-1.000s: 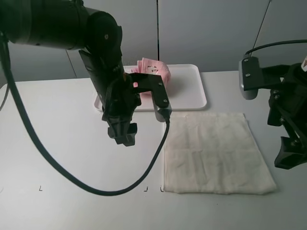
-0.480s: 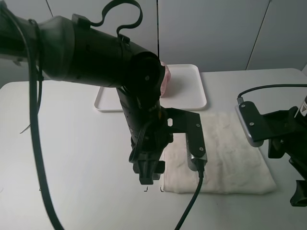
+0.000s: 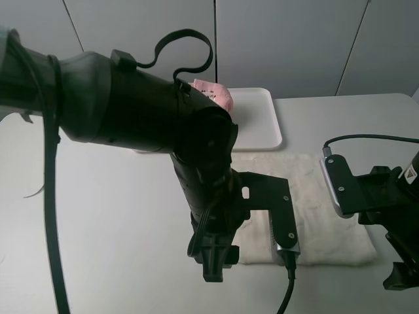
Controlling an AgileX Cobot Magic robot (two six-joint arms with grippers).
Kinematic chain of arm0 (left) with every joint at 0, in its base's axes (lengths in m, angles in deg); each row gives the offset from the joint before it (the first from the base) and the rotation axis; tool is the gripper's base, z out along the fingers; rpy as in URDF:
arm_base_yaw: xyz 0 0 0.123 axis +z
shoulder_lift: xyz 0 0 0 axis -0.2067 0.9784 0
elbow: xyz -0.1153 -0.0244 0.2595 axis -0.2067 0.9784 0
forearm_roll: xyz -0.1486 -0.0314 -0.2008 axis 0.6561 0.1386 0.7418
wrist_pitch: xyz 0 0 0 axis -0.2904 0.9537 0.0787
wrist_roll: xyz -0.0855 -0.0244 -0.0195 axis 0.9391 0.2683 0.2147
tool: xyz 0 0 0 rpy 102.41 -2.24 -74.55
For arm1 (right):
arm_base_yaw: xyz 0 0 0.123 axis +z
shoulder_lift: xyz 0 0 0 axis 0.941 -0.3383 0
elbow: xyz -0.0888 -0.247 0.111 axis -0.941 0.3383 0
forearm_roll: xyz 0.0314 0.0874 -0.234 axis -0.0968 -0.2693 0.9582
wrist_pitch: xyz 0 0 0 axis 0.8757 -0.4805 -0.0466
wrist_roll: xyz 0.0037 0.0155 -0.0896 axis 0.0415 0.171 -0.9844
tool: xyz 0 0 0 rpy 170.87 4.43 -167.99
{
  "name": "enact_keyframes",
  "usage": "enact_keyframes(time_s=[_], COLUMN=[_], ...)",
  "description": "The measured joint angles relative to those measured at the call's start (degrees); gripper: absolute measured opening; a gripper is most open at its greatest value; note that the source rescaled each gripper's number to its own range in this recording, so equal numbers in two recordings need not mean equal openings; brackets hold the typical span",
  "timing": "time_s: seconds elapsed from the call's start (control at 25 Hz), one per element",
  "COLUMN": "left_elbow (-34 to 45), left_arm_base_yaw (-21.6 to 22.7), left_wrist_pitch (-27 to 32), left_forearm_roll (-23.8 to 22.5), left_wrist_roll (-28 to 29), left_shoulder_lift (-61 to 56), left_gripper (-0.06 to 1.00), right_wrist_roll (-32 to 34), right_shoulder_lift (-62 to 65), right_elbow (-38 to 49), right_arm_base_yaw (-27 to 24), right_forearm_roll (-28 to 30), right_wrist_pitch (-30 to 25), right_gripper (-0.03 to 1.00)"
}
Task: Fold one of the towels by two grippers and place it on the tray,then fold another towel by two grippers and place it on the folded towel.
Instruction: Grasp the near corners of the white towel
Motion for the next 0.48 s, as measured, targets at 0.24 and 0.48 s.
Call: enact_keyframes(time_s=[0.24,0.48], left_elbow=[0.0,0.0], left_arm_base_yaw=[-0.9,-1.8], left_wrist_pitch=[-0.5,-1.8], left_forearm_roll=[-3.3,-4.0], left_wrist_roll=[4.7,5.5], left_shoulder_lift=[4.7,5.8], left_gripper=[0.9,0.93], right_wrist_roll=[0.1,0.0], right_shoulder_lift=[0.0,0.0], right_elbow=[0.1,0.1], right_arm_base_yaw=[0.0,0.0], right_forearm_roll=[0.0,0.0], right_wrist_pitch=[0.5,2.6], right_gripper=[1.0,1.0])
